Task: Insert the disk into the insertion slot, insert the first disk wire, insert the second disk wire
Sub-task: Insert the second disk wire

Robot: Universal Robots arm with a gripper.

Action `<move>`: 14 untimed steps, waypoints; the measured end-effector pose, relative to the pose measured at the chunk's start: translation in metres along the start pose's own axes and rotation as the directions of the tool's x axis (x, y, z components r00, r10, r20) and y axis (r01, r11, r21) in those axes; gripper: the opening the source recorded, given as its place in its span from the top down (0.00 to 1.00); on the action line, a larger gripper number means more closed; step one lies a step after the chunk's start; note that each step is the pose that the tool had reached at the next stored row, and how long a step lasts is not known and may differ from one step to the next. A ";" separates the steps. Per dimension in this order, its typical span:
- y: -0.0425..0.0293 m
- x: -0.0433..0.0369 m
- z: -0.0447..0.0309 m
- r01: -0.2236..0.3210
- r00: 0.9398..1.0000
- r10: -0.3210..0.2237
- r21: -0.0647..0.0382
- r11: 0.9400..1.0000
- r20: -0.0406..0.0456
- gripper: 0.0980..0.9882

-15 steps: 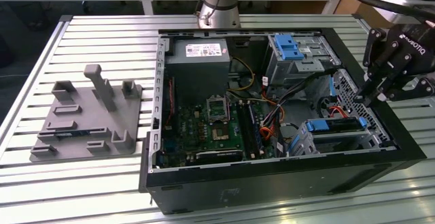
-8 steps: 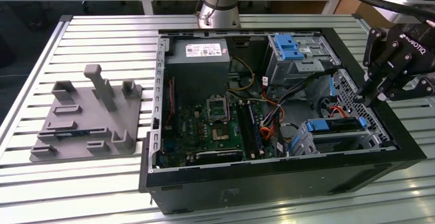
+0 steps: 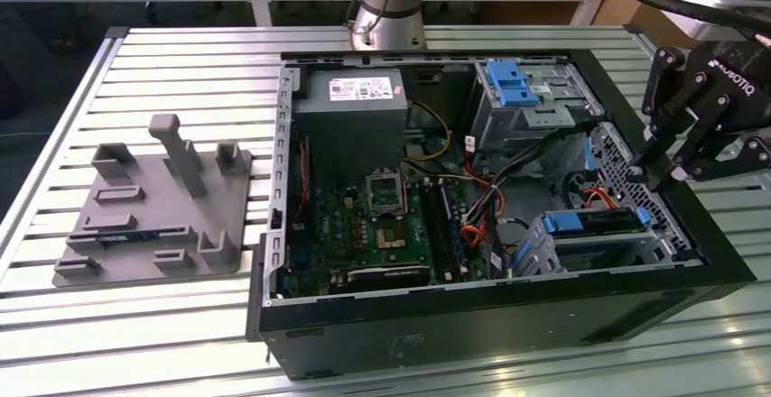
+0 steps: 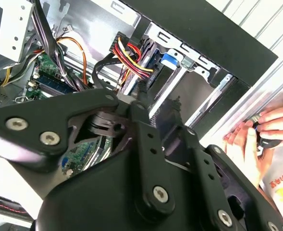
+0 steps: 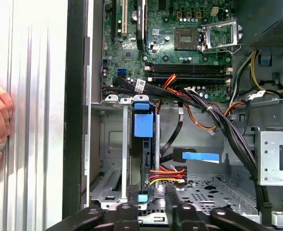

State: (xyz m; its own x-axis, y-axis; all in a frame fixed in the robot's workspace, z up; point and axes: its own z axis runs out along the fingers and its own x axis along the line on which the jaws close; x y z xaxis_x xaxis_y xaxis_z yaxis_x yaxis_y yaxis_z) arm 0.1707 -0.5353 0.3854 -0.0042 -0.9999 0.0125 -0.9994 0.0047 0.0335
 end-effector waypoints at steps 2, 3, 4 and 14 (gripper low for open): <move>-0.0001 -0.0041 0.0001 0.000 1.000 0.000 0.000 1.000 -0.005 0.69; -0.0001 -0.0081 0.0003 0.000 1.000 0.000 0.000 1.000 -0.010 0.69; 0.0000 -0.0125 0.0003 0.000 1.000 0.000 0.000 1.000 -0.015 0.69; 0.0001 -0.0575 0.0044 -0.003 0.995 0.003 0.001 1.000 -0.101 0.69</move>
State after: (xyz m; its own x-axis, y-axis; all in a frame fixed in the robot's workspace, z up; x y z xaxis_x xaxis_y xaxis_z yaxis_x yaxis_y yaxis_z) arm 0.1708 -0.4779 0.3803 -0.0042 -0.9936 0.1133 -0.9994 0.0080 0.0329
